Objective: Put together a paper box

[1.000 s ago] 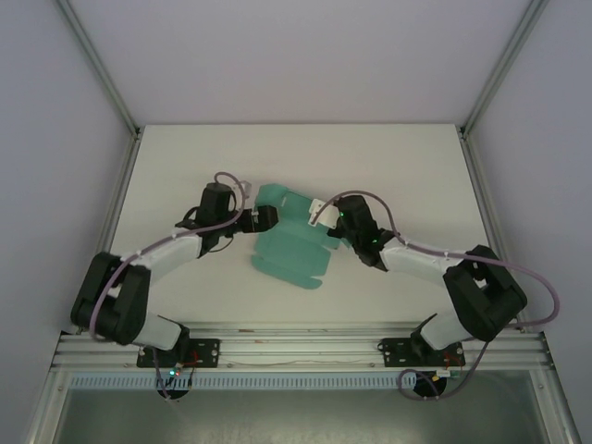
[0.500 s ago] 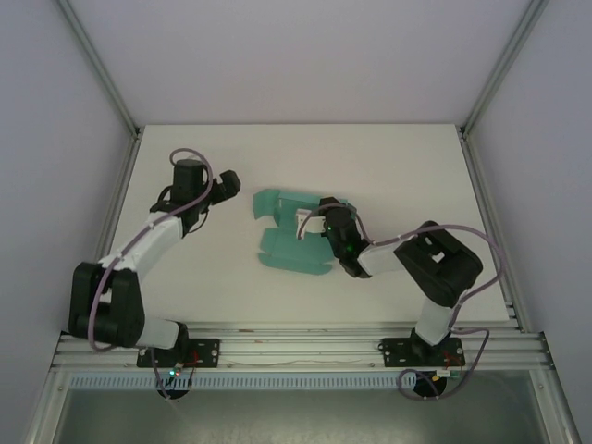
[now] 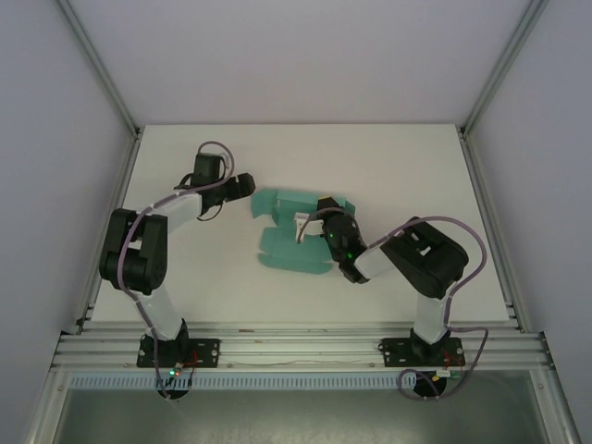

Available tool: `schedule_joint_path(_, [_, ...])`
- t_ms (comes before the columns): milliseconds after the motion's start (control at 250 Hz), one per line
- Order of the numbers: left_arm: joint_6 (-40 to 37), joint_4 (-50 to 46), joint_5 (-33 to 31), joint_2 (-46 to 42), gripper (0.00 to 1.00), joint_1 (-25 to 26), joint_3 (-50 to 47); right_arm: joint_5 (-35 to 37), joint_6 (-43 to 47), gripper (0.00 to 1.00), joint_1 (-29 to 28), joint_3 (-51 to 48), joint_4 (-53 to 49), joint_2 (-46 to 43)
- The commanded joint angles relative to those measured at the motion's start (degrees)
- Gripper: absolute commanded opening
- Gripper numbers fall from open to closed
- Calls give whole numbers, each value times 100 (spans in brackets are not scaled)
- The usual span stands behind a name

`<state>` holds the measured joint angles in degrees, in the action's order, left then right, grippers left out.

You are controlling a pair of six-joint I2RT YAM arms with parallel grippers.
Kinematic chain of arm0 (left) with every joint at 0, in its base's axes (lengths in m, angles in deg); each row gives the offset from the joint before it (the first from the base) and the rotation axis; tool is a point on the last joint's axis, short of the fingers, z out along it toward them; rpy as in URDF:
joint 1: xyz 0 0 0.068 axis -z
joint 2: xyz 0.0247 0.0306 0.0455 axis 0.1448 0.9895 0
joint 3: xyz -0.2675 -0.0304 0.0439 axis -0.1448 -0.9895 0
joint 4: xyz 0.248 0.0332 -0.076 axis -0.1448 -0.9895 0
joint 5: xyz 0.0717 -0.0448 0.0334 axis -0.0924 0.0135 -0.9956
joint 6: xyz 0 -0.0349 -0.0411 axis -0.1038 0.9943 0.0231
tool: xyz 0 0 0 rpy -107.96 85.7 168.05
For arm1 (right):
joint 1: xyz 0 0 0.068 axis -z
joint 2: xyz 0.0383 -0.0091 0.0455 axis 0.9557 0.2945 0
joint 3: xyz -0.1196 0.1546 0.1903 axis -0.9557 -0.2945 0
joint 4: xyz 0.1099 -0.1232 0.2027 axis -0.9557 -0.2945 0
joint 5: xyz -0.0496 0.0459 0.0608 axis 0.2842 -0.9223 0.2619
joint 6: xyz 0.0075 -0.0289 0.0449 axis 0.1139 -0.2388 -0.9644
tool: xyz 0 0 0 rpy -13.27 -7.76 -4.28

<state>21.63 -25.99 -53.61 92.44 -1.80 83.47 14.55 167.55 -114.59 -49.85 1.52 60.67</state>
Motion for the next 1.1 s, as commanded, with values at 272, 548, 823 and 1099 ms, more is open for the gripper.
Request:
schedule_joint_path(272, [-672,1657,1411,-403,63,578,-1187,221,-700,0,-34,47,-746,-477])
schedule_joint_path(548, [-1042,2220,1142,-371,59,1034,-1582,282,-857,0,-34,45,-1018,-580])
schedule_joint_path(823, [-1300,2706,484,-320,55,1317,-1752,325,-815,0,-30,57,-1174,-563])
schedule_joint_path(1099, [-1352,2809,307,36,46,1345,-1409,91,-944,0,-42,125,-1631,-569])
